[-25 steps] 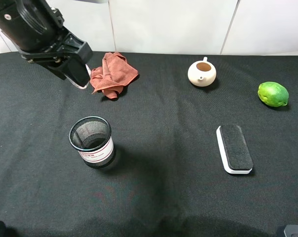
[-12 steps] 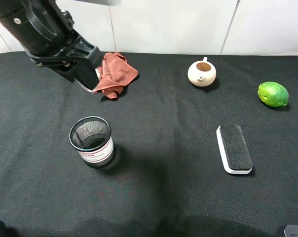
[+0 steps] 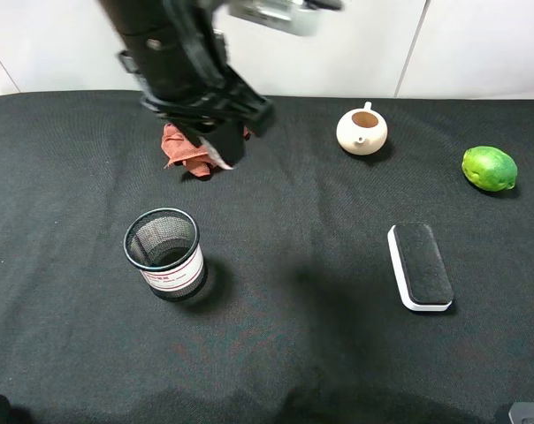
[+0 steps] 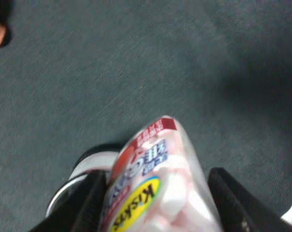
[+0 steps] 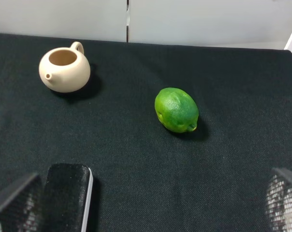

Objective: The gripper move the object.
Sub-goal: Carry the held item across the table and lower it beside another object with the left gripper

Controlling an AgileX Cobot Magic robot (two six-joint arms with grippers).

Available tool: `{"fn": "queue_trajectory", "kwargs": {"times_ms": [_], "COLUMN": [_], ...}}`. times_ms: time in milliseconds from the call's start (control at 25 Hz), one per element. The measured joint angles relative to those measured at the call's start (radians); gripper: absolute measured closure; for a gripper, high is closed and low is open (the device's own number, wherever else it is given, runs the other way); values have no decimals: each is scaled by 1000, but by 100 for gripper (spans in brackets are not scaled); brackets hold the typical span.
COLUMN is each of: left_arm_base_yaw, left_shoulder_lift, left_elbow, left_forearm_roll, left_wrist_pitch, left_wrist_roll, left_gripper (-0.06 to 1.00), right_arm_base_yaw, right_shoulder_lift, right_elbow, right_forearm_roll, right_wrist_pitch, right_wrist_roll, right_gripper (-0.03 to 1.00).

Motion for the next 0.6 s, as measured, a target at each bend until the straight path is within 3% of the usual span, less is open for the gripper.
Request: {"fn": "queue_trajectory", "kwargs": {"times_ms": [600], "left_arm_base_yaw": [-146], "left_shoulder_lift": [254], "left_elbow": [-193], "left_forearm_roll": [19], "left_wrist_pitch": [2], "left_wrist_roll": [20], "left_gripper": [43], "right_arm_base_yaw": [0], "right_shoulder_lift": [0], "right_elbow": [0], "right_forearm_roll": [0], "right_wrist_pitch": [0], "right_wrist_roll": [0], "right_gripper": [27]}}
